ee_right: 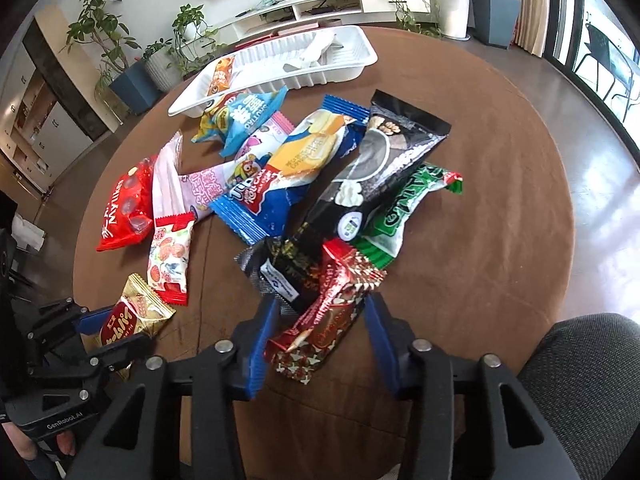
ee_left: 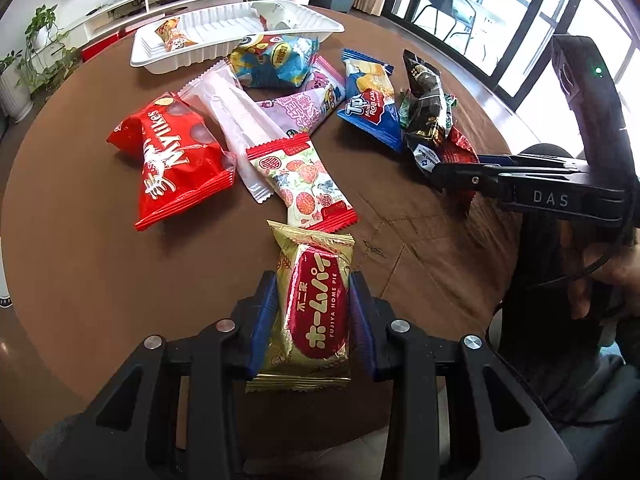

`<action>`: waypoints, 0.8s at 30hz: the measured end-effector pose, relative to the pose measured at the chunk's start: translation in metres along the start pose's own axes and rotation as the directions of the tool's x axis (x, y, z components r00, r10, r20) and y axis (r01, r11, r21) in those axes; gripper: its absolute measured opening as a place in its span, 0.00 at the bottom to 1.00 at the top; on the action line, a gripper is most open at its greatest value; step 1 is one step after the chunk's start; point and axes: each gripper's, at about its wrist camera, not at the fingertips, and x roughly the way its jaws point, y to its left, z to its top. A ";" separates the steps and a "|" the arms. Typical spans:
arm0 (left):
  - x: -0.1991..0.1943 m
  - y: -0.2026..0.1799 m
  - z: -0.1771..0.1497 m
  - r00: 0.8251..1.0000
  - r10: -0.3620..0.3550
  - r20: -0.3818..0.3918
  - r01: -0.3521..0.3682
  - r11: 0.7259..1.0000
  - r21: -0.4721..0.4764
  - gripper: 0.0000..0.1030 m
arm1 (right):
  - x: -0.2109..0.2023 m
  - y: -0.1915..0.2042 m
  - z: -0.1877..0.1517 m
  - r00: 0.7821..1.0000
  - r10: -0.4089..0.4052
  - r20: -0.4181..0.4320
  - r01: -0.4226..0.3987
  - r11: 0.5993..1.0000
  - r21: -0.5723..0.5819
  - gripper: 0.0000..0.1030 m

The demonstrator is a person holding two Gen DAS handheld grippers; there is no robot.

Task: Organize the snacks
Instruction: 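Grasp the gold Home Pie packet with the left tool while the right tool grasps the red candy, then carry the gold packet and red candy with both tools over the white tray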

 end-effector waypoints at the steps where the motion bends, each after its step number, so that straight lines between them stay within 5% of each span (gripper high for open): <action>1: 0.000 -0.001 -0.001 1.000 0.002 0.000 -0.002 1.000 0.002 0.32 | 0.000 0.000 0.000 1.000 0.000 -0.001 0.000 1.000 0.000 0.45; 4: 0.000 0.000 -0.001 1.000 0.001 0.000 -0.001 1.000 0.003 0.32 | 0.000 0.001 0.000 1.000 -0.011 -0.005 0.011 1.000 -0.008 0.43; 11: 0.000 -0.001 -0.002 1.000 0.008 0.000 -0.008 1.000 0.006 0.29 | -0.003 -0.004 -0.004 0.999 -0.038 -0.013 0.037 0.999 -0.037 0.19; 24: -0.005 0.006 -0.005 0.999 -0.037 0.022 0.038 0.997 -0.068 0.25 | -0.017 -0.012 -0.016 0.999 0.045 -0.009 -0.045 0.999 -0.001 0.18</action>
